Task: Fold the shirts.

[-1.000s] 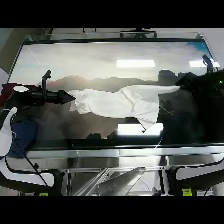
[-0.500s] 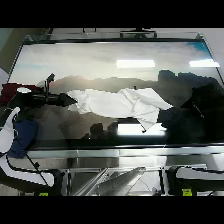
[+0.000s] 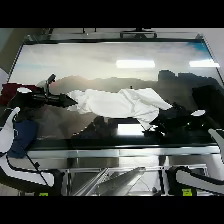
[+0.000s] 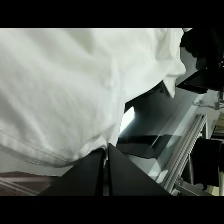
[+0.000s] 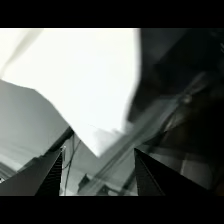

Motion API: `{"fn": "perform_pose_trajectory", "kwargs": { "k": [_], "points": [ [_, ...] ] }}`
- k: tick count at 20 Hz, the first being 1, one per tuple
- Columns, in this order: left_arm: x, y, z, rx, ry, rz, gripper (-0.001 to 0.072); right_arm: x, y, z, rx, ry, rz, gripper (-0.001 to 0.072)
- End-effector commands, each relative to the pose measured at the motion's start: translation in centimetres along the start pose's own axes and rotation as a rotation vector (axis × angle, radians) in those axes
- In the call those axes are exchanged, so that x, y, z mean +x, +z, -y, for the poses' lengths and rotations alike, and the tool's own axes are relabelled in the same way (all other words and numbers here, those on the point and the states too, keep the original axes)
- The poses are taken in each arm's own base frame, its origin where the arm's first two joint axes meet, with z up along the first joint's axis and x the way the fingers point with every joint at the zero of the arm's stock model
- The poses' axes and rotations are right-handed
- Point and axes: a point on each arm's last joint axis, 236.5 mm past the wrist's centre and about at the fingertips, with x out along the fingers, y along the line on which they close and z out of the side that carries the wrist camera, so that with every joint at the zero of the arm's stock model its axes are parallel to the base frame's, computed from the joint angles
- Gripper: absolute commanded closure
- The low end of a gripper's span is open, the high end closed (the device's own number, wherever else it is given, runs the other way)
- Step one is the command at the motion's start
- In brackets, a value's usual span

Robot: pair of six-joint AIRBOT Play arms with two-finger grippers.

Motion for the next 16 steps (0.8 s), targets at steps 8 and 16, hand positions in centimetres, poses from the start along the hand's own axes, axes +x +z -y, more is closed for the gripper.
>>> {"fn": "perform_pose_trajectory", "kwargs": {
  "k": [8, 16],
  "points": [
    [0.0, -0.7, 0.7, 0.000, -0.029, -0.028, 0.0690, 3.4, 0.3, -1.7, -0.088, -0.011, 0.080, 0.0695],
    [-4.0, 0.2, 9.5, 0.167, -0.073, 0.052, 0.0691, -8.1, 0.5, -11.4, -0.359, 0.150, 0.243, 0.0696]
  ]
}}
